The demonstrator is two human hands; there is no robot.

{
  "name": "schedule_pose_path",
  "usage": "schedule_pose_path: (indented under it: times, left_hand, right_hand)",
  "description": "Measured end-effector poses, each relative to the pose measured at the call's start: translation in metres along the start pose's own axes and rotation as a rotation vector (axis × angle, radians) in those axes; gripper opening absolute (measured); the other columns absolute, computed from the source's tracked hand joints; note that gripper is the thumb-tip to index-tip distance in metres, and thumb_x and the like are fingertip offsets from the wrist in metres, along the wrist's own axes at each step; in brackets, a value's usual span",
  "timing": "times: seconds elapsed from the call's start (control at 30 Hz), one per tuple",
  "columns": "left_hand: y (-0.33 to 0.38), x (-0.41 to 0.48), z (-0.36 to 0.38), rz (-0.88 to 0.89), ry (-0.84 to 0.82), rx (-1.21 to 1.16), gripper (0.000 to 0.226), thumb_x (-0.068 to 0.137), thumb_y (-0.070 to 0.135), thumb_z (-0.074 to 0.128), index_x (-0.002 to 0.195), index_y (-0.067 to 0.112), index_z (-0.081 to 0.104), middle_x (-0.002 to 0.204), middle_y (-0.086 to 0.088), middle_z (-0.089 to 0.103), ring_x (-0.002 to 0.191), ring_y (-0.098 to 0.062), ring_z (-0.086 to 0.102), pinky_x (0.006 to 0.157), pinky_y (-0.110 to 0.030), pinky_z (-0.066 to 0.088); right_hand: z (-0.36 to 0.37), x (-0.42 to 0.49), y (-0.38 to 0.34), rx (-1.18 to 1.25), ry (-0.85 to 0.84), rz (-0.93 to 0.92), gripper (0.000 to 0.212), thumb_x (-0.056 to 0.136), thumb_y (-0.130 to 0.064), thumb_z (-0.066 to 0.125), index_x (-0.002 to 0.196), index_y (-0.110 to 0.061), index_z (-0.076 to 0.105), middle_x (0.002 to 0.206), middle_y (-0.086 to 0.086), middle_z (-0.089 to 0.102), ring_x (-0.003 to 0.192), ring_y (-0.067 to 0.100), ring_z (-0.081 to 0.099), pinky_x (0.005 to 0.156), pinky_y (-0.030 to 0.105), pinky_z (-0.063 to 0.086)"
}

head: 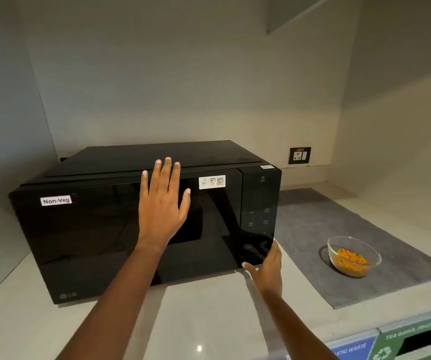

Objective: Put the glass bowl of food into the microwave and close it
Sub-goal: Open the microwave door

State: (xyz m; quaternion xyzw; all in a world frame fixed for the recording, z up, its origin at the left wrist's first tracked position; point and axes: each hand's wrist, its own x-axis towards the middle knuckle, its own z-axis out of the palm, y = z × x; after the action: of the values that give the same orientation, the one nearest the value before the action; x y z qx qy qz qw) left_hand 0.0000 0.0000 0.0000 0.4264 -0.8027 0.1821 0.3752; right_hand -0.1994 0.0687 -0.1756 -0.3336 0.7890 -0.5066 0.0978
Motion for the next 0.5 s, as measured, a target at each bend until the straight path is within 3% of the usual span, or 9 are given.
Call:
schedule_pose_path:
  times: [0.17, 0.3, 0.5]
  left_hand:
    - [-0.004, 0.005, 0.010, -0.034, -0.051, -0.018, 0.053, 0.095, 0.035, 0.038, 0.138, 0.005, 0.044, 0.145, -0.018, 0.045, 0.141, -0.031, 0.031, 0.118, -0.048, 0.018]
    - [-0.003, 0.004, 0.013, -0.036, 0.009, -0.020, 0.051, 0.091, 0.033, 0.039, 0.128, 0.002, 0.055, 0.133, -0.020, 0.057, 0.133, -0.034, 0.045, 0.114, -0.049, 0.027]
    - [0.002, 0.003, 0.017, -0.047, 0.104, -0.045, 0.050, 0.089, 0.032, 0.036, 0.116, 0.000, 0.063, 0.118, -0.022, 0.066, 0.115, -0.036, 0.060, 0.105, -0.051, 0.039]
  right_hand:
    - [0.008, 0.001, 0.008, 0.120, -0.028, 0.015, 0.098, 0.077, -0.022, 0.075, 0.147, -0.017, 0.008, 0.157, 0.008, 0.019, 0.142, 0.033, 0.026, 0.111, 0.046, 0.033]
    - [0.012, 0.001, 0.013, 0.187, 0.001, -0.023, 0.093, 0.078, -0.023, 0.073, 0.148, -0.016, 0.011, 0.157, 0.008, 0.020, 0.142, 0.034, 0.026, 0.110, 0.048, 0.034]
    - [0.015, 0.006, 0.011, 0.253, 0.041, 0.026, 0.087, 0.073, -0.006, 0.078, 0.141, -0.017, 0.025, 0.146, 0.008, 0.037, 0.133, 0.032, 0.040, 0.105, 0.045, 0.041]
